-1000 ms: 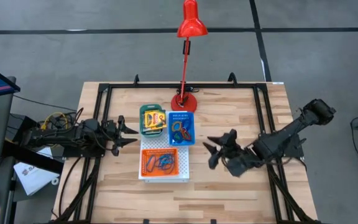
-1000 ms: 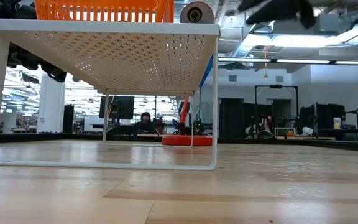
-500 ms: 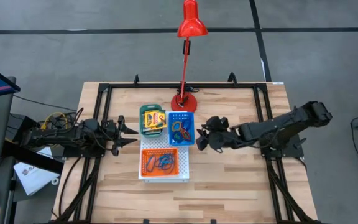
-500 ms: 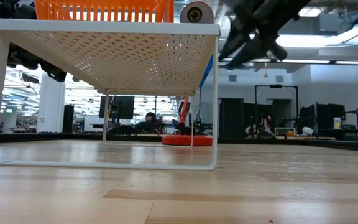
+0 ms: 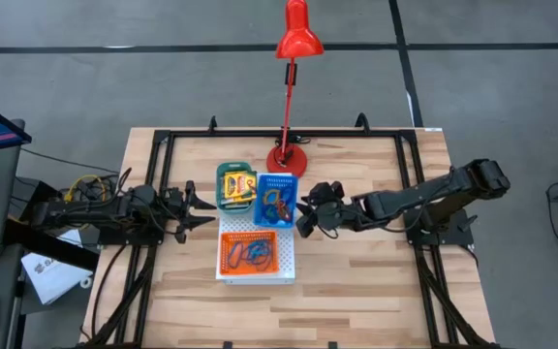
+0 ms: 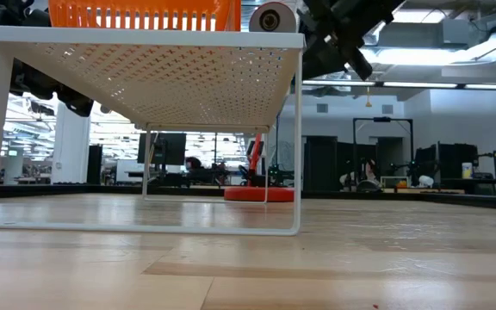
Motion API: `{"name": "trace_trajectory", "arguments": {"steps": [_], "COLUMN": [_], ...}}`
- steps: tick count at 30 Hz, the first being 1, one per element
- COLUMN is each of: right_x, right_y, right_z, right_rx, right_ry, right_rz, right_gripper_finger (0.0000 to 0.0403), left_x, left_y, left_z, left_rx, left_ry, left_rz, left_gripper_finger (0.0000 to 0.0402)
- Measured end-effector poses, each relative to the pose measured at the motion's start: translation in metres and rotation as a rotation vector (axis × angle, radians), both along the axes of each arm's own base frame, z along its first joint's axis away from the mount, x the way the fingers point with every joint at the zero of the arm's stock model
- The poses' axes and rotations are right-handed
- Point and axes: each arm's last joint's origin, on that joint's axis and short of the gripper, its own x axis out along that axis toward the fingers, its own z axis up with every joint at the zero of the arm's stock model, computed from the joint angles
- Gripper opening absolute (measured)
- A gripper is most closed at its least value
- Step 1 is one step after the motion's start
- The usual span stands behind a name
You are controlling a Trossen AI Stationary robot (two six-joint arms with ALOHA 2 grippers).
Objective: Pick & Place Office Desk Supplies
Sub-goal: Adjust the bins on the shelf, then return to Home Position
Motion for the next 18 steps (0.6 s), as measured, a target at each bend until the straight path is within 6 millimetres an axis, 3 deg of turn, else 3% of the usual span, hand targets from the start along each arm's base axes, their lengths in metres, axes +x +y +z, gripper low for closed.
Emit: {"name": "trace_trajectory", "arguments": {"steps": [8, 13, 18], "right_x": [-0.006, -0.022, -0.047], "right_y": [-0.004, -0.003, 0.011], "right_z": [-0.003, 0.003, 0.022], "right_rx": [-0.035, -0.054, -0.096], "right_ry": [0.07, 0.118, 0.106], "right_rz": [-0.033, -0.069, -0.043], "right_gripper_finger": [0.0118, 0.0118, 0.0118], "left_x": [0.0, 0.0, 0.0], "left_y": [0.0, 0.0, 0.0], "left_z": [0.0, 0.0, 0.0], "left_rx": [0.008, 0.009, 0.01], "left_ry": [-0.001, -0.001, -0.002], "left_rz": [0.0, 0.0, 0.0], "left_gripper_finger": [0.0149, 0.0149, 0.0149]}}
